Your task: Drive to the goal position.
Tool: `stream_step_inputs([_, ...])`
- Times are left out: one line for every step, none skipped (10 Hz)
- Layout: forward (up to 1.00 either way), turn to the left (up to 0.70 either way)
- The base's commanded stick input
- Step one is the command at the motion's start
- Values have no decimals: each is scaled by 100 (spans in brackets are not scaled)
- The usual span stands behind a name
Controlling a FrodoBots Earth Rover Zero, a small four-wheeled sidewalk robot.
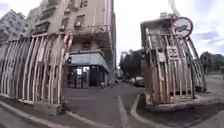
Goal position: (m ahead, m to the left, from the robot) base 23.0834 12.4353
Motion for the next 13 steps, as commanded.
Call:
stream_step_inputs([70, 0])
stream_step_inputs([70, 0])
stream_step_inputs([70, 0])
stream_step_inputs([70, 0])
stream_step_inputs([70, 0])
stream_step_inputs([70, 0])
stream_step_inputs([70, 0])
stream_step_inputs([70, 0])
stream_step_inputs([70, 0])
stream_step_inputs([70, 0])
stream_step_inputs([70, 0])
stream_step_inputs([70, 0])
stream_step_inputs([70, 0])
